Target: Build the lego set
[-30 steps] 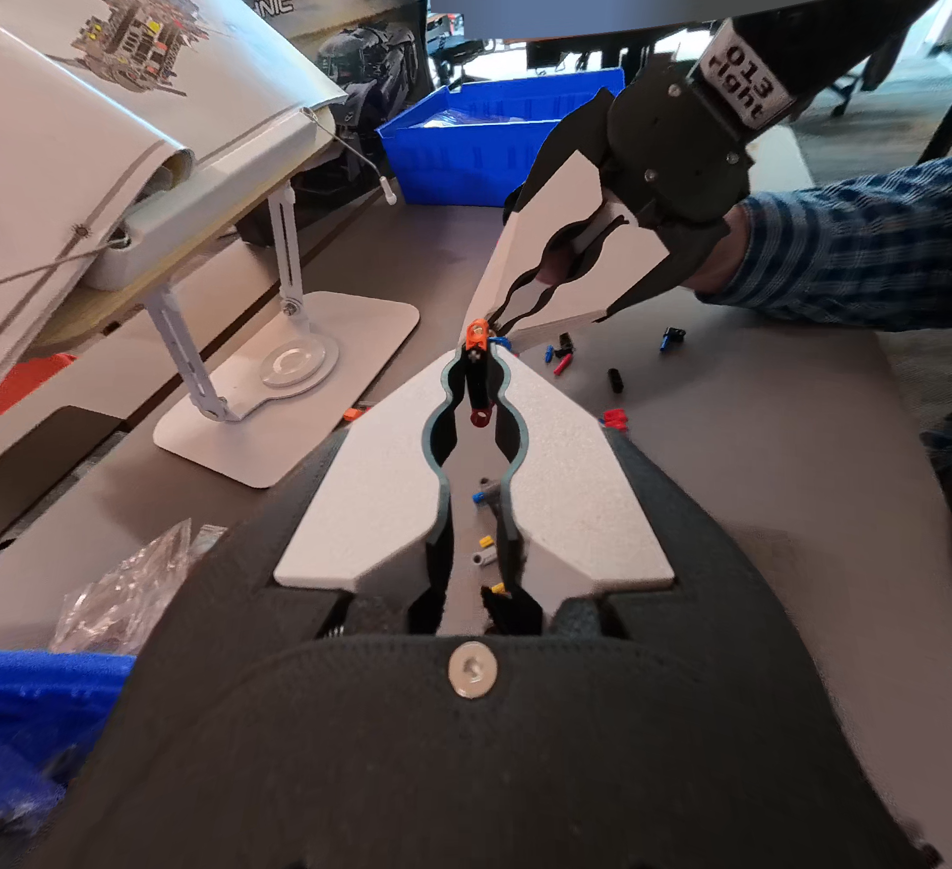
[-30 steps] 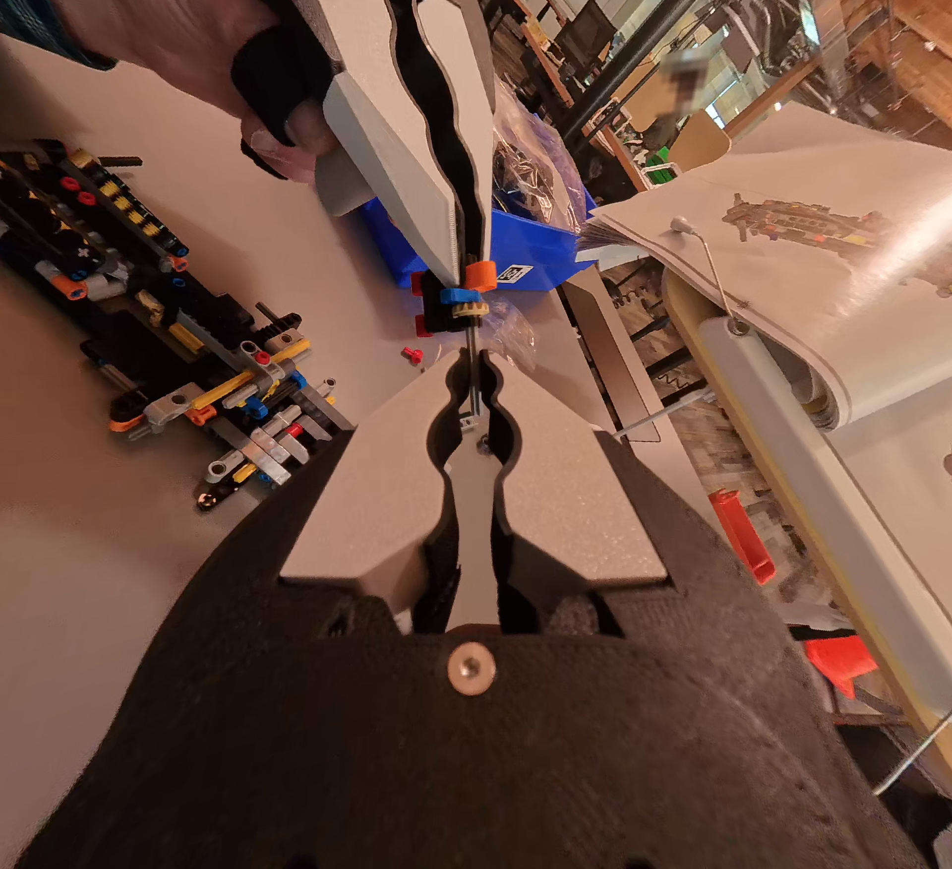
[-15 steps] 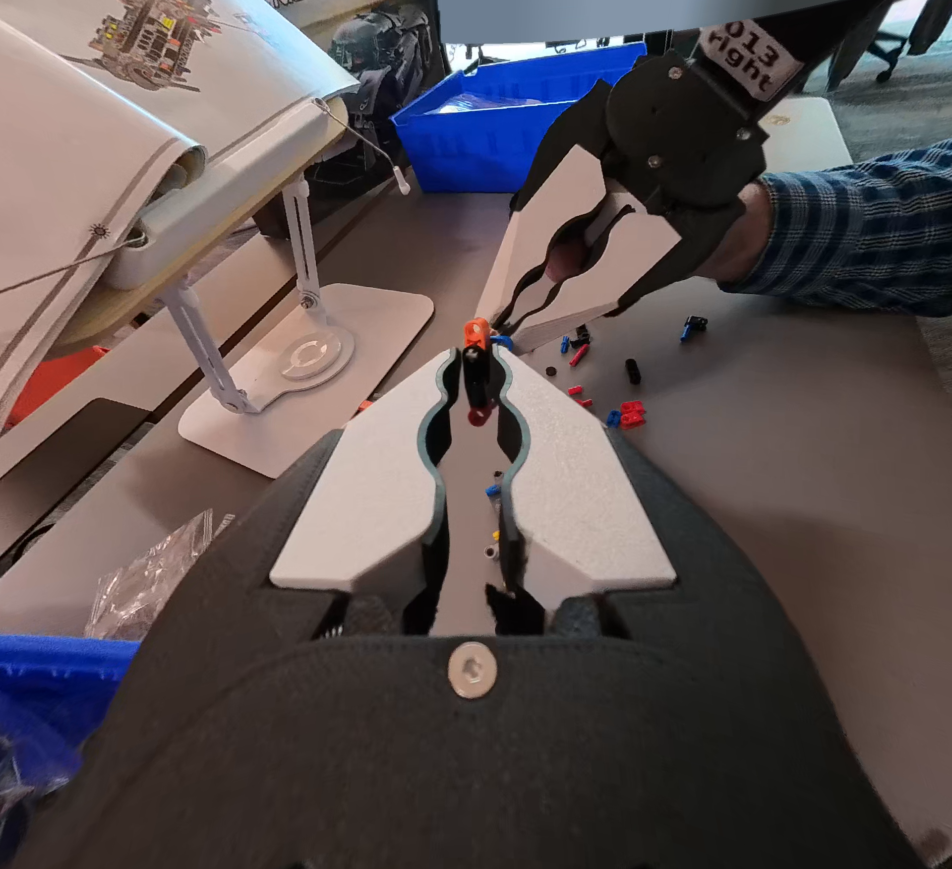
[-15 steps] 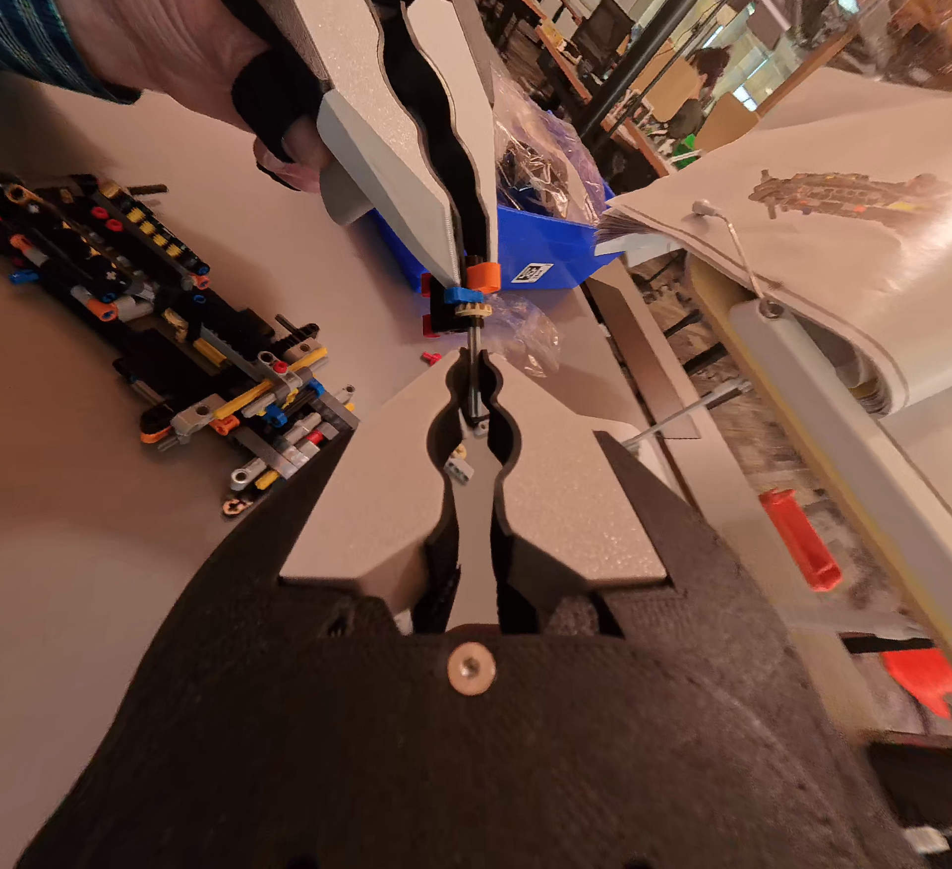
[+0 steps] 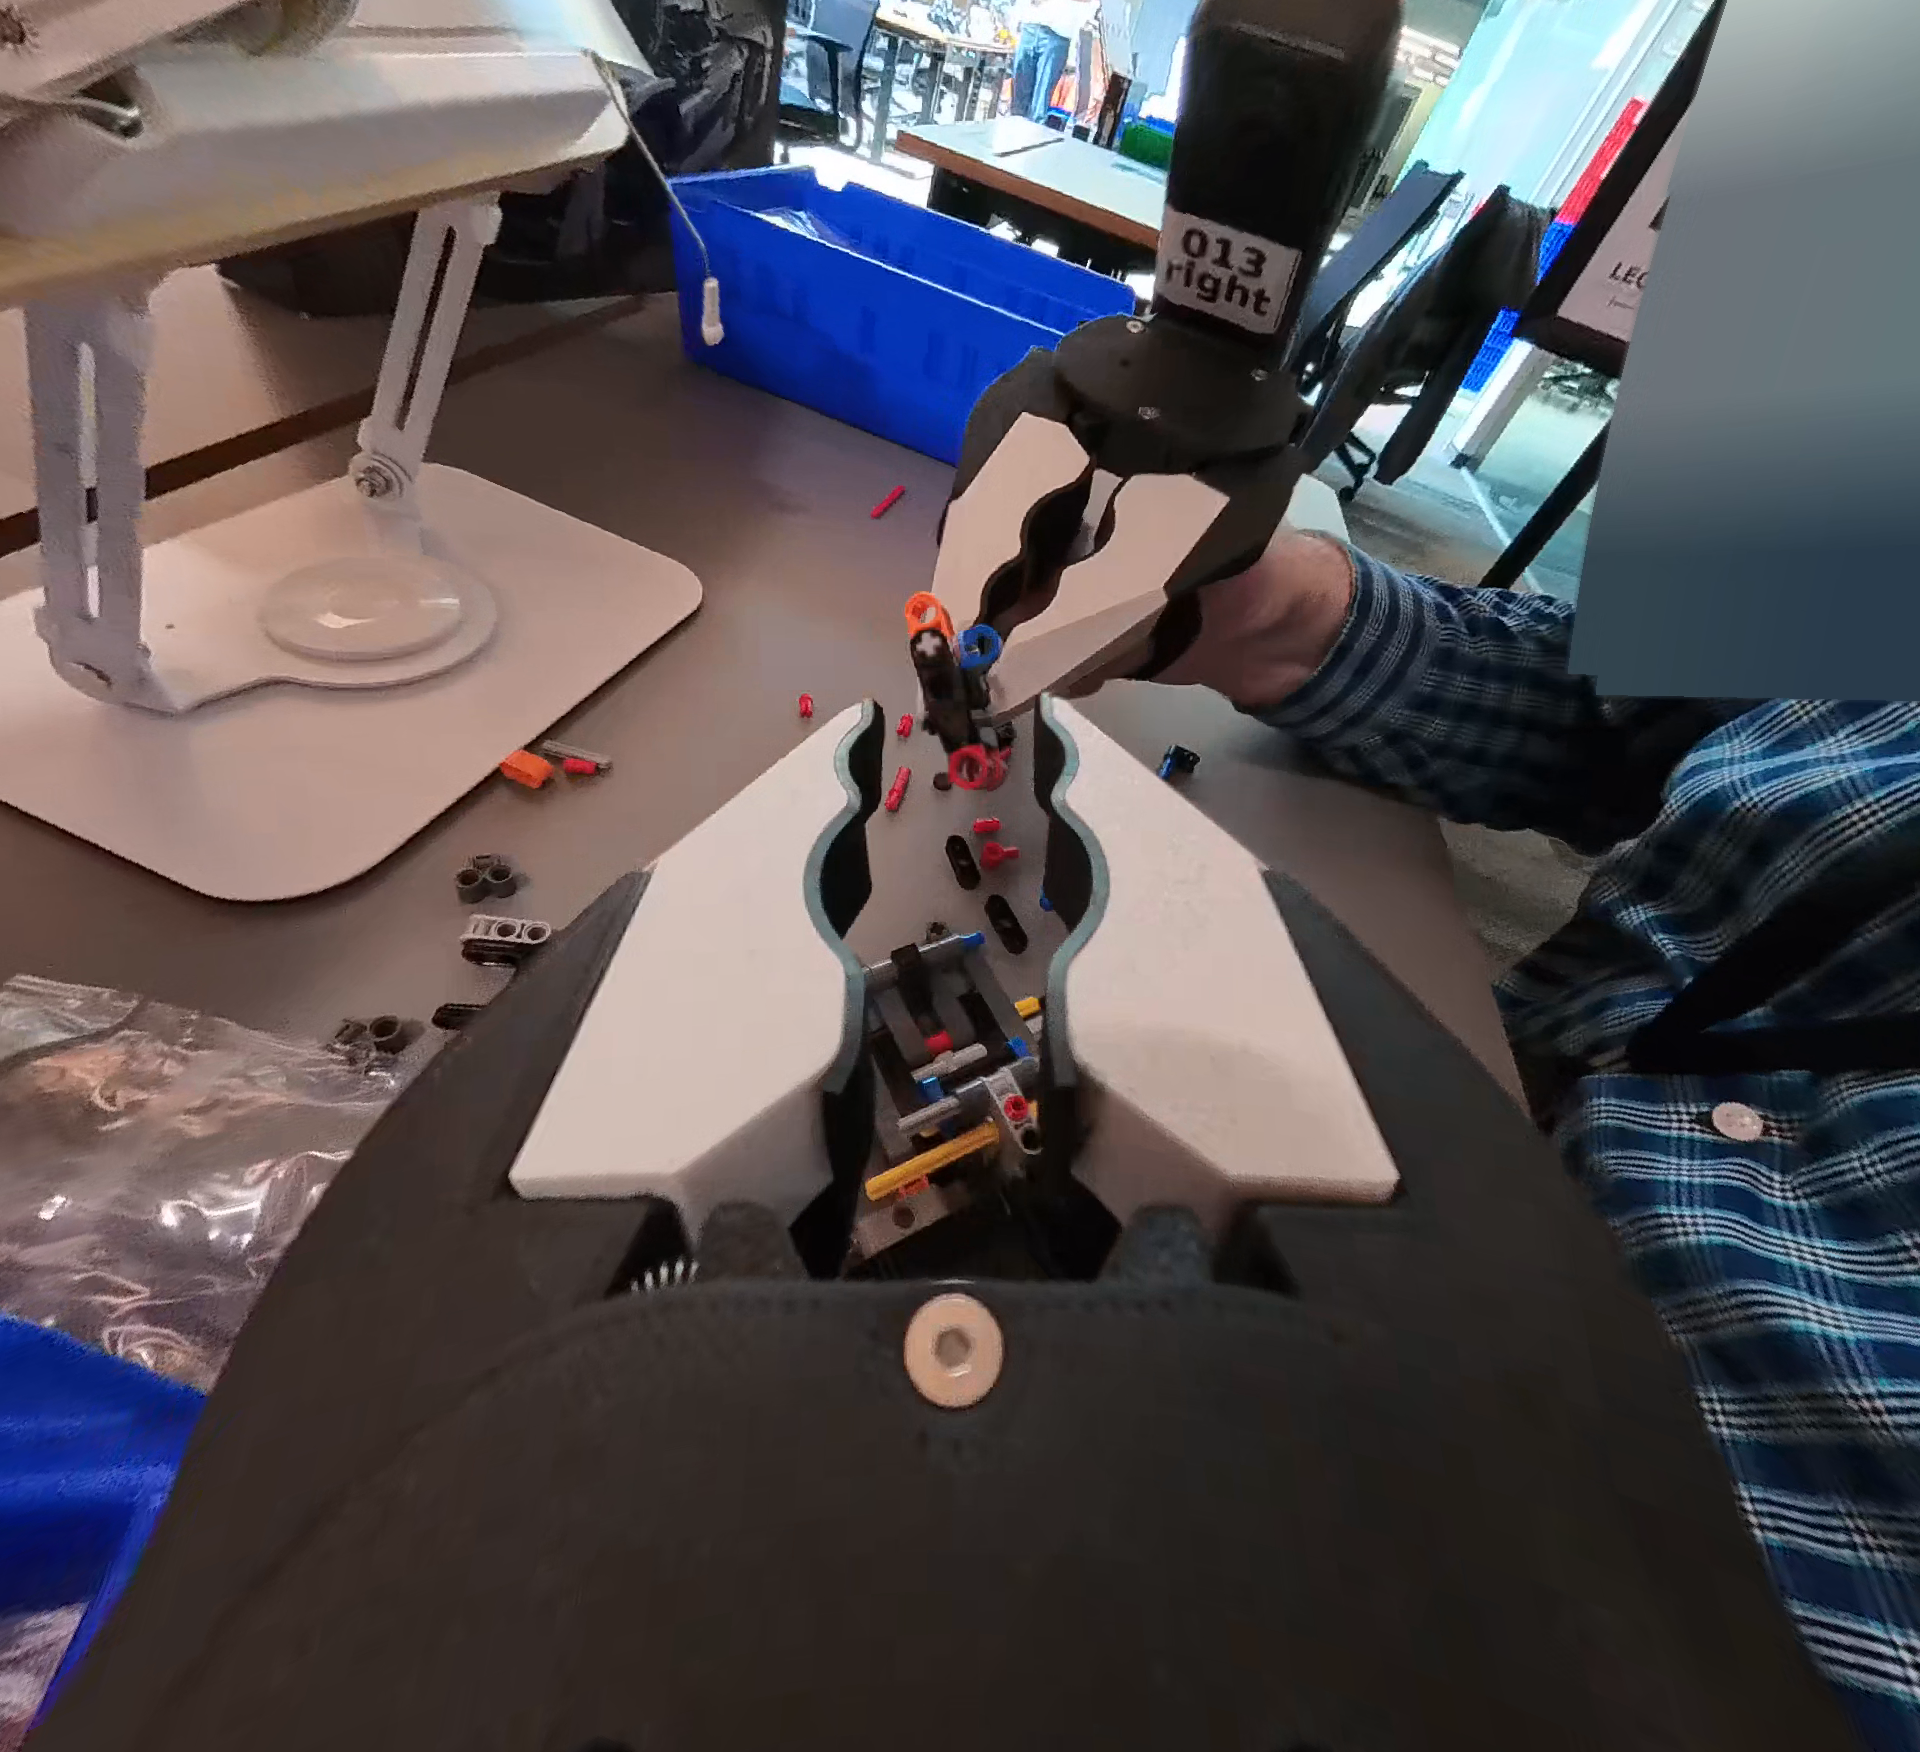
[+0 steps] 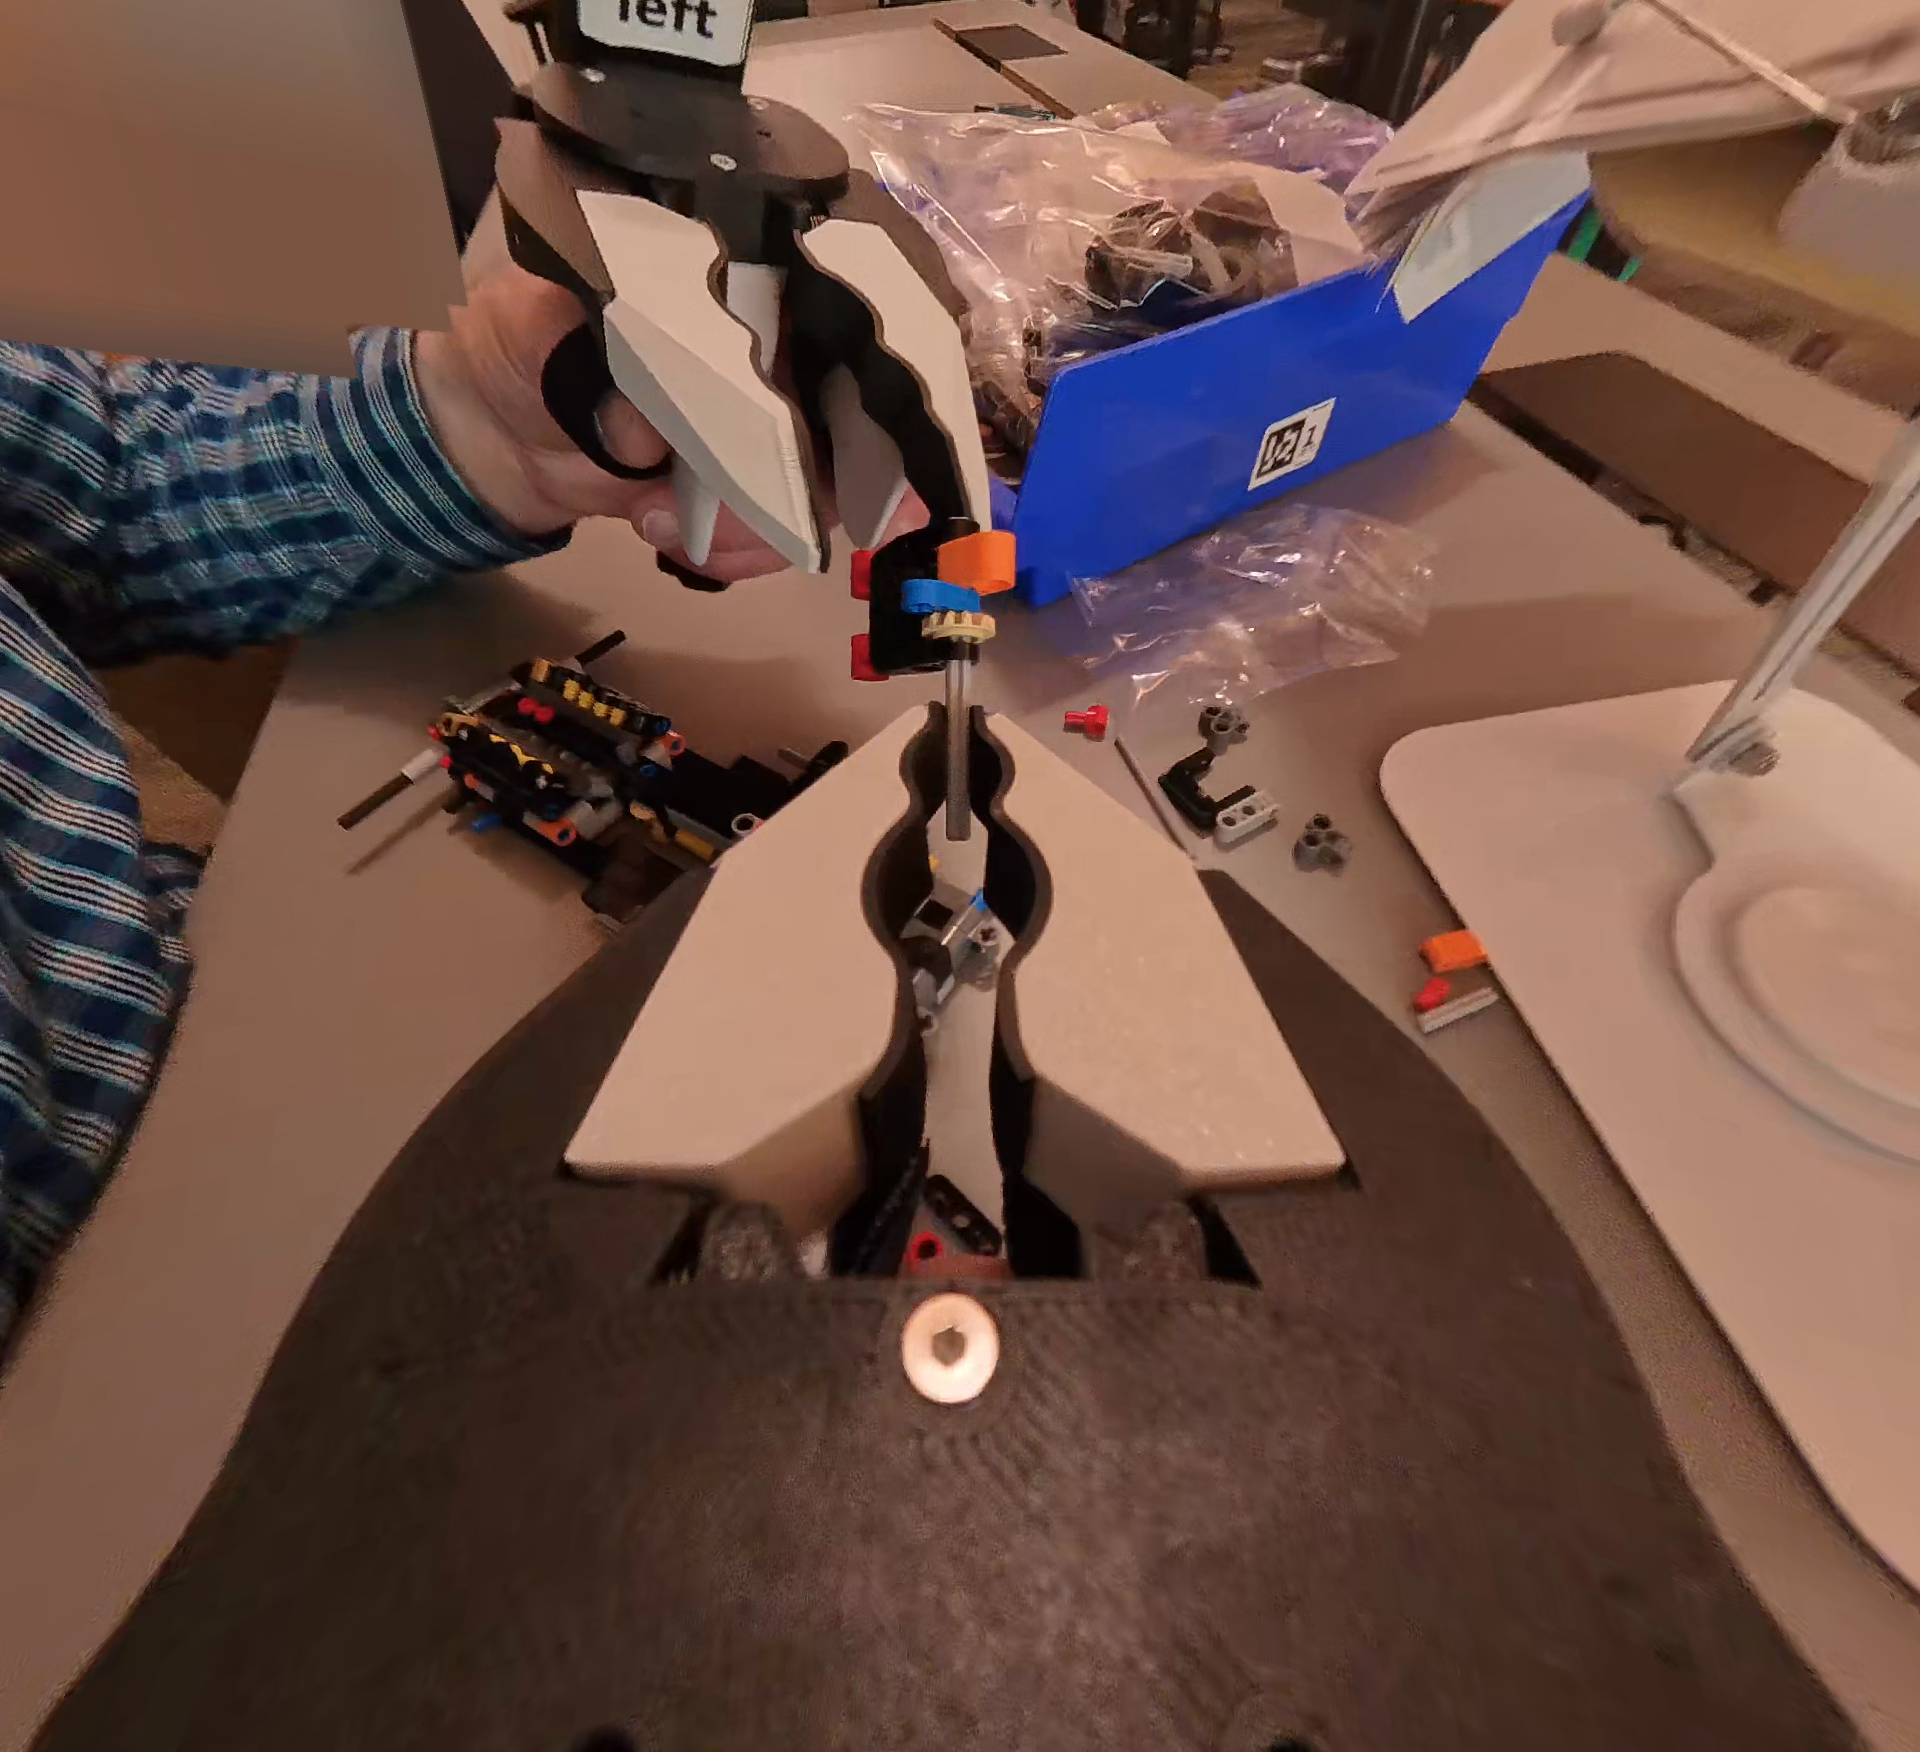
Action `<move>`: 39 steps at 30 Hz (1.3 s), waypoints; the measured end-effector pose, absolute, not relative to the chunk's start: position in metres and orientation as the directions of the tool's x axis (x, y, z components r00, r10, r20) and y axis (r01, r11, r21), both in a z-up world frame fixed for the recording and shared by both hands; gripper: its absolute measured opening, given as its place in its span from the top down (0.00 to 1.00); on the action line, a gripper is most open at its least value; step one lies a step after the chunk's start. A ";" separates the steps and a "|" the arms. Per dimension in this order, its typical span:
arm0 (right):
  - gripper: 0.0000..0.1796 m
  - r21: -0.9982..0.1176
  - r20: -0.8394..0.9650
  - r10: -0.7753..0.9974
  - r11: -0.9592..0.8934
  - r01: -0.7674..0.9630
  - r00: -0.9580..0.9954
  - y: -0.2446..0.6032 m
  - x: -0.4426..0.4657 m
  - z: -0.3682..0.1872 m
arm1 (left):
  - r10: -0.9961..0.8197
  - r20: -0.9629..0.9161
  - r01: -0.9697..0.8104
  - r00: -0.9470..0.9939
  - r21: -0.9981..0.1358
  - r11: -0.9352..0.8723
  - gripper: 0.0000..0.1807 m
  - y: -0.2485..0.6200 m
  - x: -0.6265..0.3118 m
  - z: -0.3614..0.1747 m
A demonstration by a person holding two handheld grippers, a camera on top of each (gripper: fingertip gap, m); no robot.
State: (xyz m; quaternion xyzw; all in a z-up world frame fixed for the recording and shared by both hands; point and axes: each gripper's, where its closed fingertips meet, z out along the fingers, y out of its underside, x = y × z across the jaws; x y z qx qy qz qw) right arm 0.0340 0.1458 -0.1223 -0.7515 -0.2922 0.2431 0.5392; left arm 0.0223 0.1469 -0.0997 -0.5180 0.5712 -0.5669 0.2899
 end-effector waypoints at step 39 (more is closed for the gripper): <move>1.00 -0.853 -0.485 0.684 -0.508 -0.121 0.545 0.137 0.028 -0.121 | -0.849 0.394 -0.281 -0.352 -0.910 -0.306 0.96 0.146 0.027 -0.103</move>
